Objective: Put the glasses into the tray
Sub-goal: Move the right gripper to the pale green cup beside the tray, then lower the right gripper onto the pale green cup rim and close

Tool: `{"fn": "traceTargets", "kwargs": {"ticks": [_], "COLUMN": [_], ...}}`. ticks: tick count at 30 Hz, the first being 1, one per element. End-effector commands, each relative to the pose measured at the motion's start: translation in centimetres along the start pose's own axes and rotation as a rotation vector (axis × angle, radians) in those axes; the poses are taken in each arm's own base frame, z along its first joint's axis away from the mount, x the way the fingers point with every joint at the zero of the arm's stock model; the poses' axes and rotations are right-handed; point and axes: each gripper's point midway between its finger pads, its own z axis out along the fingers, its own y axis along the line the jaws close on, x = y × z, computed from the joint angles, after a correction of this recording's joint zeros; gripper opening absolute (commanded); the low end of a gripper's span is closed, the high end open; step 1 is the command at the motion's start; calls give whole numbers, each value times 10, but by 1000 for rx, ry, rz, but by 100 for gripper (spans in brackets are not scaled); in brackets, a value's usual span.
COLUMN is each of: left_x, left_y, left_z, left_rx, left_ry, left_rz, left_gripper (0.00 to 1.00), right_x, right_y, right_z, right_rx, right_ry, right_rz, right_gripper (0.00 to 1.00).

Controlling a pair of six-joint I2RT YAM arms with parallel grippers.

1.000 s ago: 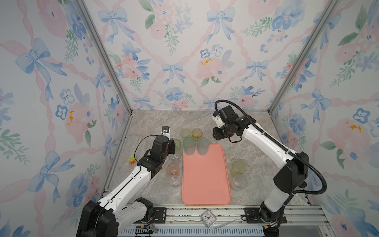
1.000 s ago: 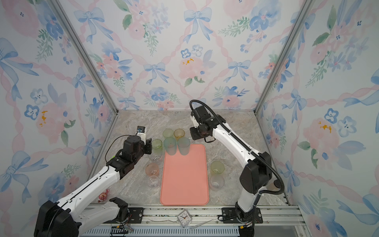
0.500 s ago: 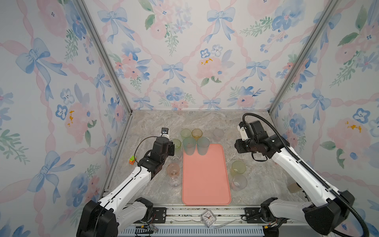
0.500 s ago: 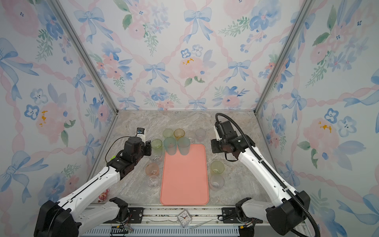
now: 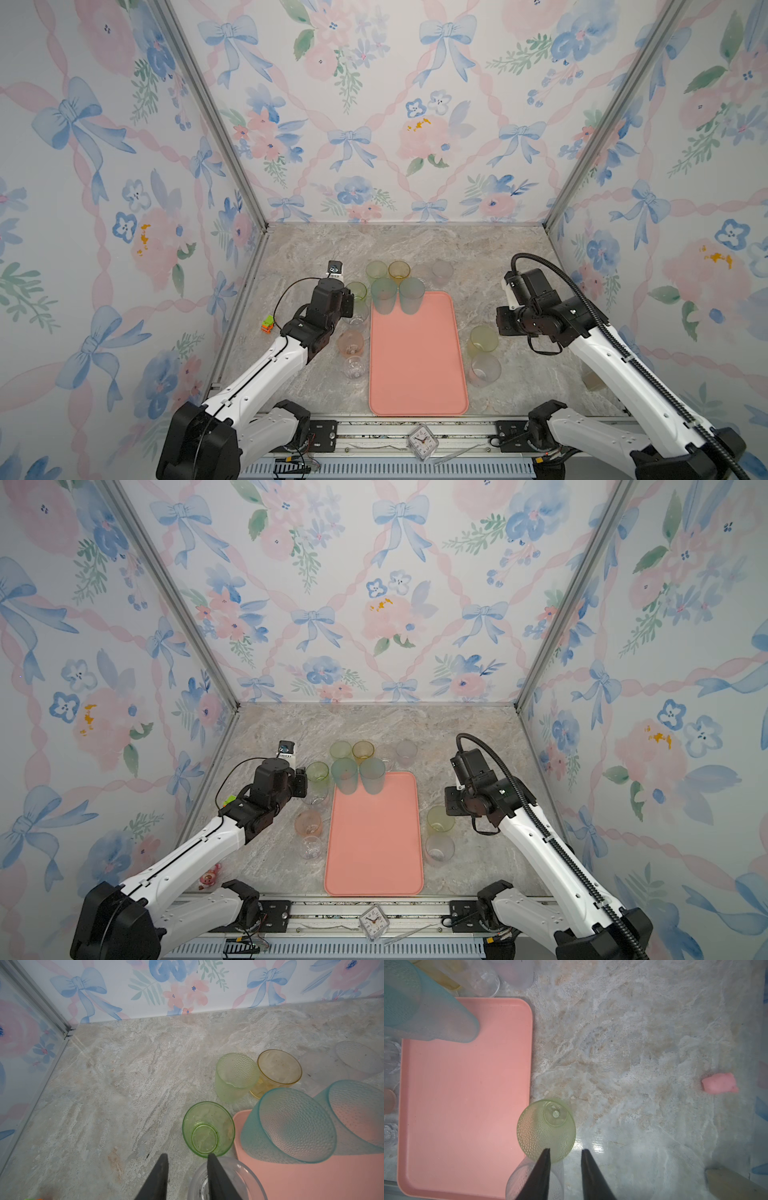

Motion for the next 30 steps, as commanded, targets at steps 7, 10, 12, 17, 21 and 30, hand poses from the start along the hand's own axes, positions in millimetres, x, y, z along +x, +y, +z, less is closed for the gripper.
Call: {"fn": "traceTargets", "kwargs": {"ticks": [7,10,12,17,21,30], "left_x": [-1,-1,-1,0,0,2], "left_y": [1,1,1,1,1,1], "left_z": [3,3,3,4,5,6], "left_rx": [-6,-8,-8,-7,-7,-6], "left_ry": [5,7,5,9,11,18], "left_rz": [-22,-22,-24,-23,-23,-17], "left_gripper": [34,34,34,34,34,34], "right_x": [26,29,30,35,38,38], "right_y": [-12,-10,-8,-4,-2,-6], "right_z": [15,19,21,29,36,48], "right_rx": [13,1,-11,-31,-35,-18], "right_ry": [79,96,105,129,147,170], "right_rz": [63,66,65,67,68,81], "right_gripper": [27,25,24,23,22,22]}}
